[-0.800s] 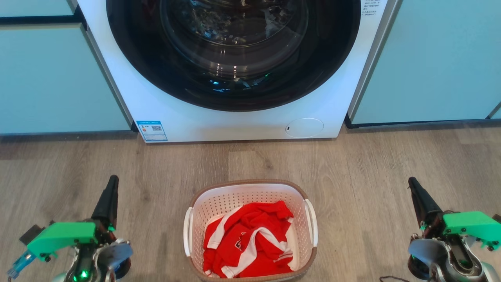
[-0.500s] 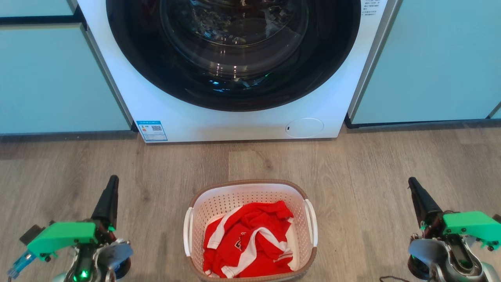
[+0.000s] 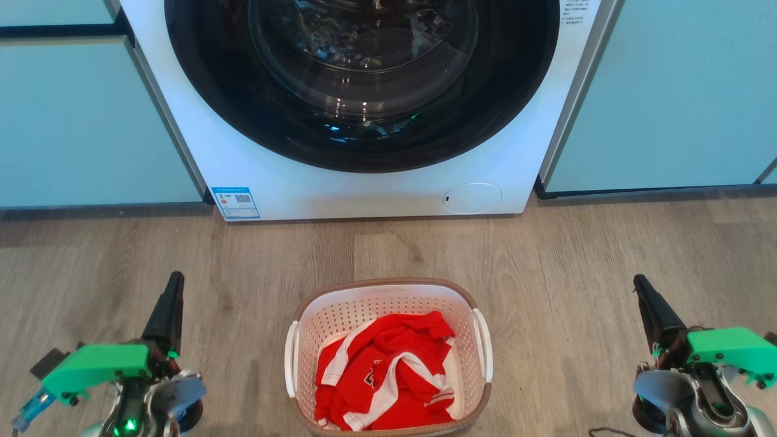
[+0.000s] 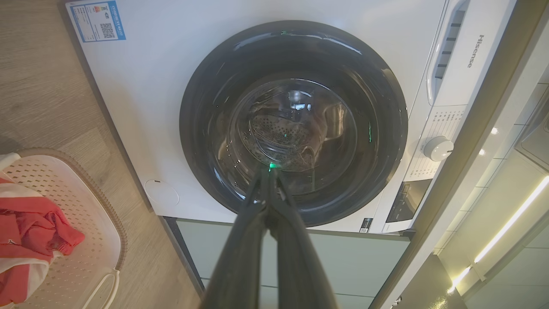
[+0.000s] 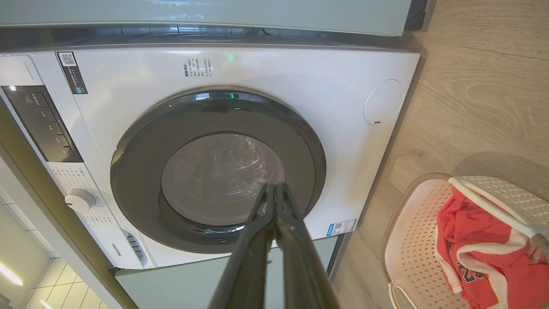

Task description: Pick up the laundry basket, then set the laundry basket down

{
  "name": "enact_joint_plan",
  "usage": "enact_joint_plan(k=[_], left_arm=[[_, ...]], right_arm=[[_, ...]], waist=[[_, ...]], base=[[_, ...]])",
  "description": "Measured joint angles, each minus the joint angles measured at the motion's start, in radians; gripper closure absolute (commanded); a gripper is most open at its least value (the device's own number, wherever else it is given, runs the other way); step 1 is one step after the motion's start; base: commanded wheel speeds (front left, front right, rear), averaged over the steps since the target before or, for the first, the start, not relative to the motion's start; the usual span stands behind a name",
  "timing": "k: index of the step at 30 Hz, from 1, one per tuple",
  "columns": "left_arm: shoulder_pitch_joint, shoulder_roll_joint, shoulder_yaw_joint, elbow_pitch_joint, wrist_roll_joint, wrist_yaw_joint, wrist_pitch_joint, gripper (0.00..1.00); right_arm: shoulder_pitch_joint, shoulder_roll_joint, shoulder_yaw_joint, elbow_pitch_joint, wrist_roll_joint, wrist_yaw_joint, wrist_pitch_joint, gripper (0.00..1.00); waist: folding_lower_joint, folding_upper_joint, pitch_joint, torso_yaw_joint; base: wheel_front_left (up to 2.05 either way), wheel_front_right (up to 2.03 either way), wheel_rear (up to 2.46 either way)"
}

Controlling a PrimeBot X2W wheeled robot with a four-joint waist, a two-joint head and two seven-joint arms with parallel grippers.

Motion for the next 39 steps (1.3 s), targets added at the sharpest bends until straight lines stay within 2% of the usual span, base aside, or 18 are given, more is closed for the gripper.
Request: enact_joint_plan(k=[39], left_arm=[[0.000,-0.001,0.001,0.000,0.001,0.000,0.000,1.00]], right_arm=[[0.000,0.000,-0.002,0.000,0.000,0.000,0.000,1.00]], waist=[[0.0000,0.0000,0.000,0.000]], base=[[0.00,0.00,0.00]])
